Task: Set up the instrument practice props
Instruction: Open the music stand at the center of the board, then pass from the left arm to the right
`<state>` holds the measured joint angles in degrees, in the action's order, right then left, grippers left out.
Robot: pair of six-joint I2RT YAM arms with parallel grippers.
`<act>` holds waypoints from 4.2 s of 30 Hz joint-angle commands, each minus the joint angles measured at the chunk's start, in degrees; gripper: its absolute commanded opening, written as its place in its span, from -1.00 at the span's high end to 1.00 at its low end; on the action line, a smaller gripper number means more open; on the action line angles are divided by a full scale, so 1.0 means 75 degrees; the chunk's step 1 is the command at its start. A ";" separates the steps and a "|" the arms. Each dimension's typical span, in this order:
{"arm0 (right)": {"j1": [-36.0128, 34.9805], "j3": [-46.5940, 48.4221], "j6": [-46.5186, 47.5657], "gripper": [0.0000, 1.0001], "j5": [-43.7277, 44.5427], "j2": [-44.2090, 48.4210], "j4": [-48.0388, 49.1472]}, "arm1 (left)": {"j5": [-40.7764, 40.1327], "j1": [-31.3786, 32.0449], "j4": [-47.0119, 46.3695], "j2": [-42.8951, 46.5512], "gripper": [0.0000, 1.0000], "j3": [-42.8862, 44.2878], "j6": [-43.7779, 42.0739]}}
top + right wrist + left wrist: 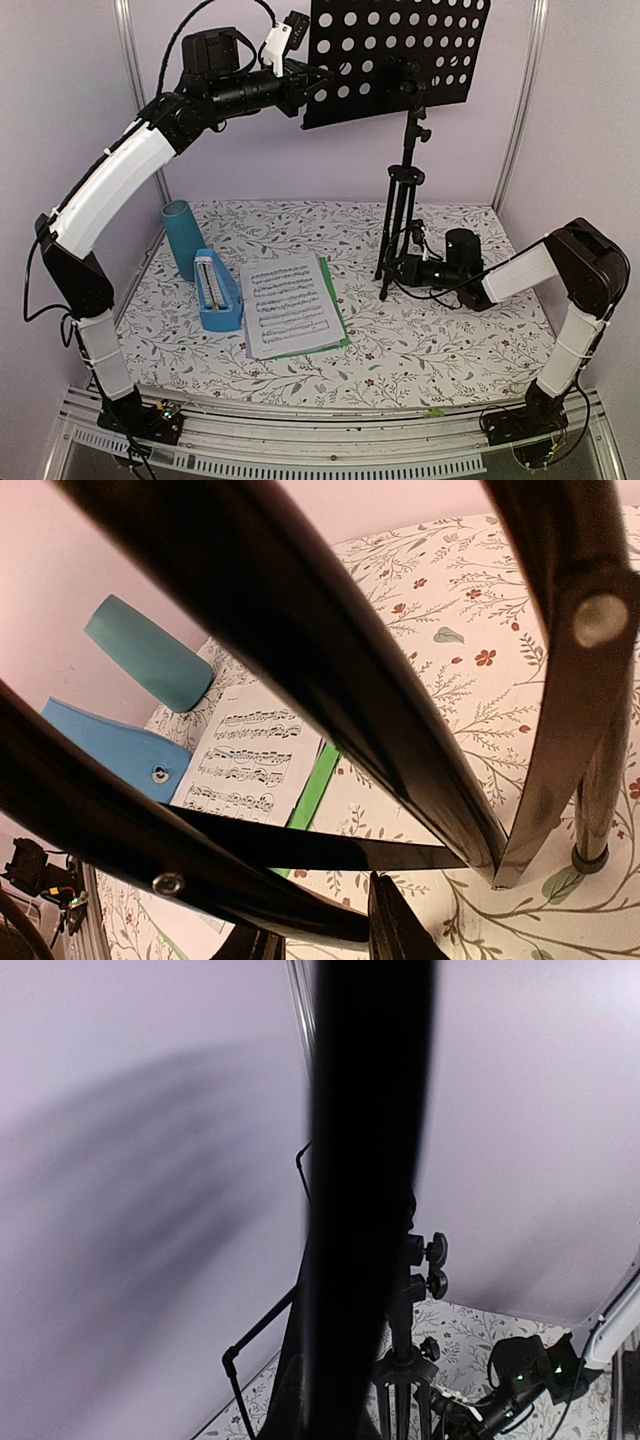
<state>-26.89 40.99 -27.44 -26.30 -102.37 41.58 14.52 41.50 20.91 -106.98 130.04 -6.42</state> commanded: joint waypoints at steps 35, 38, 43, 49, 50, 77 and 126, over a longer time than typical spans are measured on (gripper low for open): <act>-0.0129 -0.1741 -0.0584 0.99 0.1095 0.3539 -0.4364 | 0.0024 0.0149 -0.0010 0.0870 1.00 -0.1070 -0.1245; -0.0129 -0.1833 -0.0594 0.97 0.1329 0.3848 -0.4717 | 0.0046 0.0177 0.0027 0.0925 1.00 -0.1079 -0.1280; -0.0134 -0.1982 -0.0680 0.95 0.1631 0.4235 -0.5148 | 0.0065 0.0241 0.0146 0.0979 1.00 -0.1054 -0.1362; -0.0129 -0.2288 -0.0845 0.92 0.1883 0.4643 -0.5381 | 0.0060 0.0333 0.0203 0.1036 1.00 -0.0994 -0.1408; -0.0129 -0.2335 -0.0894 0.91 0.1933 0.4718 -0.5421 | 0.0037 0.0358 0.0211 0.1051 1.00 -0.0975 -0.1410; -0.0129 -0.3135 -0.1470 0.13 0.2845 0.6305 -0.5825 | -0.0351 0.0866 0.0611 0.0638 1.00 -0.0004 -0.1635; -0.0118 0.2093 0.4353 -0.93 0.2868 0.4986 -0.4082 | -0.0472 0.1256 0.0577 0.0064 1.00 0.0894 -0.1726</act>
<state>-28.05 54.35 1.30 -4.62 -63.26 7.31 11.07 50.22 28.18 -106.02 134.19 -13.72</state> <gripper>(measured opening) 0.970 0.037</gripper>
